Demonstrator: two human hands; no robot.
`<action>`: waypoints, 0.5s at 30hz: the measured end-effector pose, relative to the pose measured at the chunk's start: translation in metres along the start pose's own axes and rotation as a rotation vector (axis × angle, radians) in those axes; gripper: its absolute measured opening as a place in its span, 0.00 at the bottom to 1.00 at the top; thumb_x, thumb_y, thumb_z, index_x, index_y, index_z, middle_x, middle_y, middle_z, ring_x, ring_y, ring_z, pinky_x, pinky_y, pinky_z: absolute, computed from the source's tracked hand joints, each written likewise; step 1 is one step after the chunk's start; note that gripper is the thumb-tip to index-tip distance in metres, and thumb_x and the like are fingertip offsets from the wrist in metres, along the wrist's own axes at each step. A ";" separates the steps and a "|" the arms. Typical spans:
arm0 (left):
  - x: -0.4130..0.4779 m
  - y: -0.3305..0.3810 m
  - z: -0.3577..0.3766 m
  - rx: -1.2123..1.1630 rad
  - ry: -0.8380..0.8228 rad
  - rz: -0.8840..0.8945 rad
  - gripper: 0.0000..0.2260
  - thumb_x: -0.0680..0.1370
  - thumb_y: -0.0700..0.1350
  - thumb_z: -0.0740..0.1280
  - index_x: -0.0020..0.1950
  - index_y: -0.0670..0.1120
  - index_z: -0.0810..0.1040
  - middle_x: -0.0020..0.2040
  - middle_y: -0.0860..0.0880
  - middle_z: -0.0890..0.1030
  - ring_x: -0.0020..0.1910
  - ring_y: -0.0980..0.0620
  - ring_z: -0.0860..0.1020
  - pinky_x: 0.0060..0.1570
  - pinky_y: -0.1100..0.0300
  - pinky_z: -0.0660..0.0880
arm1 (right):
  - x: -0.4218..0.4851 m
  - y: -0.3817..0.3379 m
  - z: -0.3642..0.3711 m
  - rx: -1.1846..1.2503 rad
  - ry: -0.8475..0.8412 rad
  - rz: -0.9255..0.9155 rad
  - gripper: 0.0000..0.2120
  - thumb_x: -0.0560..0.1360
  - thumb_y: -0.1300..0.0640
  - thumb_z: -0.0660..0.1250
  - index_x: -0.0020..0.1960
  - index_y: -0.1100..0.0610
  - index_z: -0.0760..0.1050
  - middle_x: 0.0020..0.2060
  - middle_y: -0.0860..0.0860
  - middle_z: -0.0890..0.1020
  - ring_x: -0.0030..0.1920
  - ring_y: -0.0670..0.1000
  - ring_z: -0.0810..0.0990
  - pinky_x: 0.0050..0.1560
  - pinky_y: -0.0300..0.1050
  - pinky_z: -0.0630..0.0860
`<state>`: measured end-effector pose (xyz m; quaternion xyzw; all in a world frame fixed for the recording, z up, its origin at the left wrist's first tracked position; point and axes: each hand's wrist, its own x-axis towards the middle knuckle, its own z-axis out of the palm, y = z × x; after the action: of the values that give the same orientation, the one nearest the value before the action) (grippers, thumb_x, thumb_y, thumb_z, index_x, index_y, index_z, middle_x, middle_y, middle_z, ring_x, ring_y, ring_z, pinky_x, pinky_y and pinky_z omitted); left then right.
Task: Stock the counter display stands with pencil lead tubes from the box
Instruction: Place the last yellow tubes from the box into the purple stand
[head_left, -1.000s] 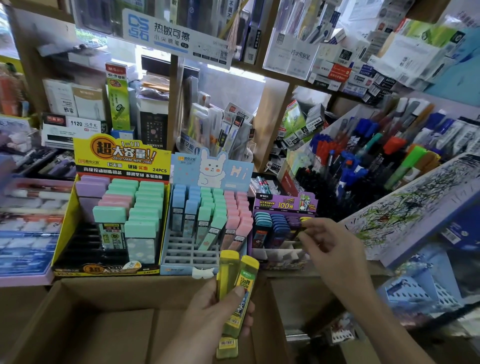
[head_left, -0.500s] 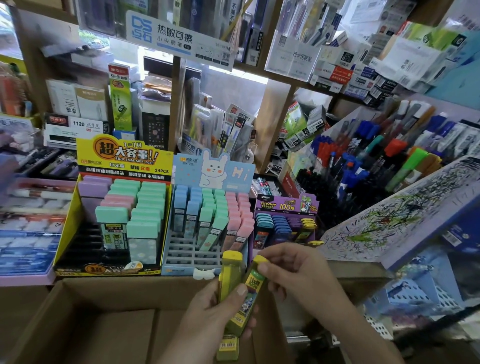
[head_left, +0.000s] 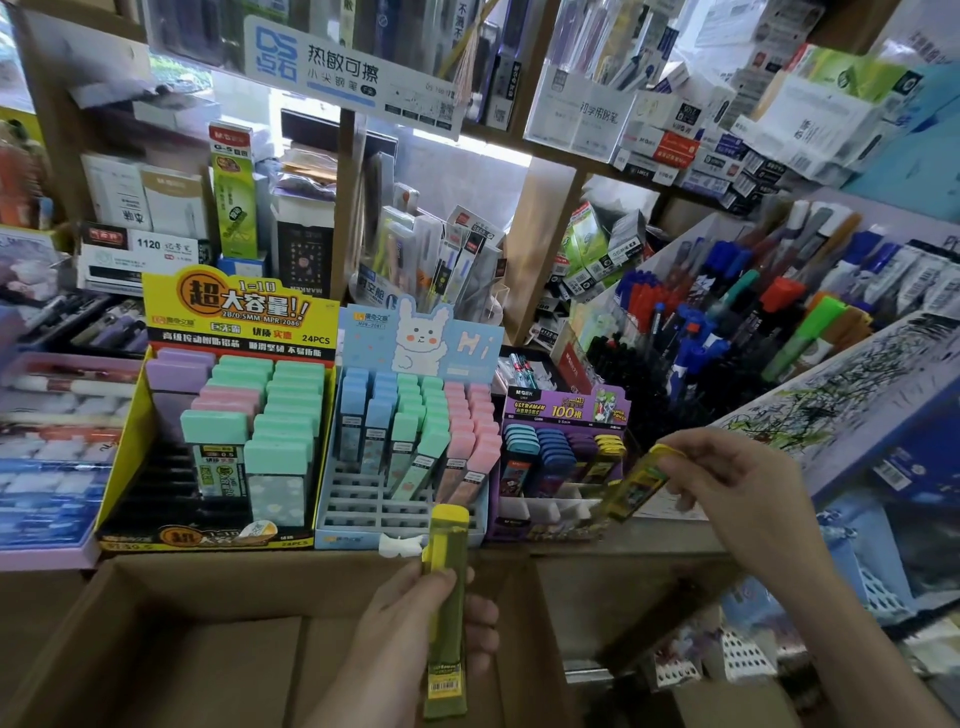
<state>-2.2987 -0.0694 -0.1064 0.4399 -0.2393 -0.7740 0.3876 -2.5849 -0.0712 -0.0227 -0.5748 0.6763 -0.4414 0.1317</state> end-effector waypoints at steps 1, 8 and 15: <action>0.000 0.000 0.001 -0.001 0.009 -0.005 0.10 0.82 0.39 0.63 0.53 0.34 0.80 0.36 0.31 0.83 0.26 0.42 0.80 0.28 0.55 0.77 | 0.002 0.004 -0.002 -0.017 0.010 -0.004 0.10 0.76 0.64 0.74 0.47 0.48 0.85 0.34 0.48 0.86 0.32 0.47 0.84 0.34 0.34 0.79; 0.001 -0.001 0.002 -0.011 0.032 -0.011 0.09 0.82 0.38 0.63 0.53 0.33 0.80 0.35 0.31 0.82 0.25 0.42 0.79 0.26 0.56 0.77 | 0.009 0.015 0.007 -0.025 0.051 -0.043 0.09 0.75 0.64 0.75 0.49 0.50 0.84 0.34 0.45 0.87 0.38 0.44 0.87 0.40 0.33 0.82; 0.004 -0.003 0.001 0.019 0.006 -0.011 0.09 0.81 0.34 0.61 0.53 0.34 0.80 0.37 0.30 0.82 0.28 0.41 0.80 0.31 0.53 0.77 | 0.013 0.016 0.021 -0.086 0.066 -0.117 0.09 0.76 0.64 0.74 0.48 0.50 0.84 0.41 0.51 0.87 0.37 0.44 0.87 0.41 0.35 0.83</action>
<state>-2.3019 -0.0708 -0.1096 0.4473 -0.2431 -0.7723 0.3798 -2.5855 -0.0928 -0.0426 -0.6034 0.6639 -0.4378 0.0585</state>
